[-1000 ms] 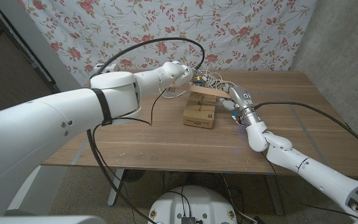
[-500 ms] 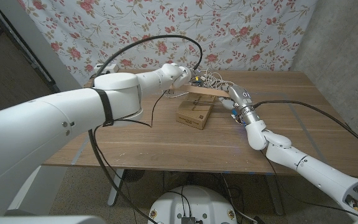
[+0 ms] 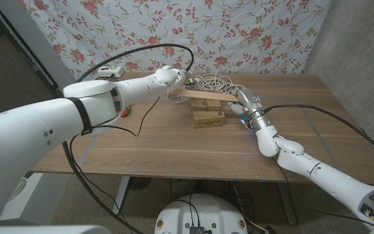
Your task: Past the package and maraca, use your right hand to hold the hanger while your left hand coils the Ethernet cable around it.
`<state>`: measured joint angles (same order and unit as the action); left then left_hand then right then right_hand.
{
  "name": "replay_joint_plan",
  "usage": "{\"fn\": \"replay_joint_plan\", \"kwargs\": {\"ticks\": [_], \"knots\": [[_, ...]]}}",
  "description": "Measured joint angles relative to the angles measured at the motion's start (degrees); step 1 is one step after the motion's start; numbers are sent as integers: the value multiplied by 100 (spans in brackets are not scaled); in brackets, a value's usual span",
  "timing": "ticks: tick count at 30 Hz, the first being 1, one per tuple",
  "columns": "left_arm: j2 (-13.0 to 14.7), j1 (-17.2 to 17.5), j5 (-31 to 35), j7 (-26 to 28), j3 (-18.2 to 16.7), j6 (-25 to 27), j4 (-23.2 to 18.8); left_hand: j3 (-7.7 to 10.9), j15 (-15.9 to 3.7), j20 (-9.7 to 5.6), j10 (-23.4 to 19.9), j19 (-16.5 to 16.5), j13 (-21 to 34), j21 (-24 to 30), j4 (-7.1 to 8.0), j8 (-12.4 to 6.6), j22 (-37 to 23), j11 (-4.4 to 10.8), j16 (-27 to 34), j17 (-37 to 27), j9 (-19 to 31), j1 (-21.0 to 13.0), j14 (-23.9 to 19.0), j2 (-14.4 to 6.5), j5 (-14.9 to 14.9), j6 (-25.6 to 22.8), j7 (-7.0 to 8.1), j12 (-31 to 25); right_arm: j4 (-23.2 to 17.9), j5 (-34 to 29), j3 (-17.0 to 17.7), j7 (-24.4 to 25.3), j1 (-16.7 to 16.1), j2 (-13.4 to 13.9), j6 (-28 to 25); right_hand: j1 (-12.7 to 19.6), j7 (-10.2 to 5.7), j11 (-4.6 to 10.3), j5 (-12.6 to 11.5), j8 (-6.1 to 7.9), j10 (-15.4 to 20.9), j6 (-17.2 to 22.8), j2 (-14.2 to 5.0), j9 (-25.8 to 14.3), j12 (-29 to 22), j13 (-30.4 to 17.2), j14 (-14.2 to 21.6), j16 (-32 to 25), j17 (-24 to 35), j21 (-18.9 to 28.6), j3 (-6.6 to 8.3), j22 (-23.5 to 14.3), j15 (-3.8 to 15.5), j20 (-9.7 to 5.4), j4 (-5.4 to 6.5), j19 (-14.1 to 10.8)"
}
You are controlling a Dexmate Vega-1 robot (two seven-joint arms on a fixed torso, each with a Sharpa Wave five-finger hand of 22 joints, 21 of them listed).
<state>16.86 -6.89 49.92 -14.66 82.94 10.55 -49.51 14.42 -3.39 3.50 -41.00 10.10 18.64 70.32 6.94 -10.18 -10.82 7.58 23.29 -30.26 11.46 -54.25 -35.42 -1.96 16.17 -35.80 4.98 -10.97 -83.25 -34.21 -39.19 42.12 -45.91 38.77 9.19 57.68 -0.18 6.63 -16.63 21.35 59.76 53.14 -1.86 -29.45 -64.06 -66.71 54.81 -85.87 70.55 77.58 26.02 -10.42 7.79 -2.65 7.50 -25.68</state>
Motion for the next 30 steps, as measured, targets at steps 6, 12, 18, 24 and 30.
{"fn": "replay_joint_plan", "kwargs": {"ticks": [6,12,18,24,30], "knots": [[388,196,710,-388,-179,690,-1009,-318,13,-32,533,-136,-101,-43,241,5,0,-165,-21,11,-2,609,175,21,-29,649,-36,43,-106,-44,-2,-14,-37,16,-23,0,0,-7,0,0,-7,0,0,-2,0,14,2,1,-1,0,0,0,1,0,0,0],[811,614,1427,-556,-627,1403,-2343,-411,43,19,787,-186,-137,-43,207,5,0,-232,-87,50,-28,749,329,86,-51,928,-7,43,-204,-84,-2,-32,-82,34,-36,0,0,5,0,18,5,-1,0,-2,0,-31,2,2,-9,0,0,0,0,0,0,0],[978,936,2267,-894,-941,2031,-3070,-489,14,32,293,-81,-137,-40,93,-136,0,-233,55,103,-28,780,-30,118,-51,632,-135,-167,-276,-108,5,-36,-131,40,-41,0,0,4,0,28,4,-1,0,-9,0,9,2,2,-10,0,0,0,1,0,0,0],[1014,1257,3162,-1571,-1262,2403,-3558,-636,-51,48,-268,157,-136,46,83,-236,0,-281,219,159,-55,959,-463,297,-51,117,-377,-357,-314,-124,28,-36,-165,40,-44,0,1,4,0,28,4,-1,0,-1,0,-2,2,3,-11,0,0,0,0,0,0,0],[876,1542,3877,-2411,-1656,2638,-3672,-751,-51,130,-193,301,-201,91,152,-236,-26,-433,218,197,-55,1179,-463,366,-51,31,-593,-272,-329,-130,41,-32,-180,37,-34,0,0,3,0,27,3,-1,0,1,0,-20,2,7,-12,0,0,0,0,0,0,0]]}}
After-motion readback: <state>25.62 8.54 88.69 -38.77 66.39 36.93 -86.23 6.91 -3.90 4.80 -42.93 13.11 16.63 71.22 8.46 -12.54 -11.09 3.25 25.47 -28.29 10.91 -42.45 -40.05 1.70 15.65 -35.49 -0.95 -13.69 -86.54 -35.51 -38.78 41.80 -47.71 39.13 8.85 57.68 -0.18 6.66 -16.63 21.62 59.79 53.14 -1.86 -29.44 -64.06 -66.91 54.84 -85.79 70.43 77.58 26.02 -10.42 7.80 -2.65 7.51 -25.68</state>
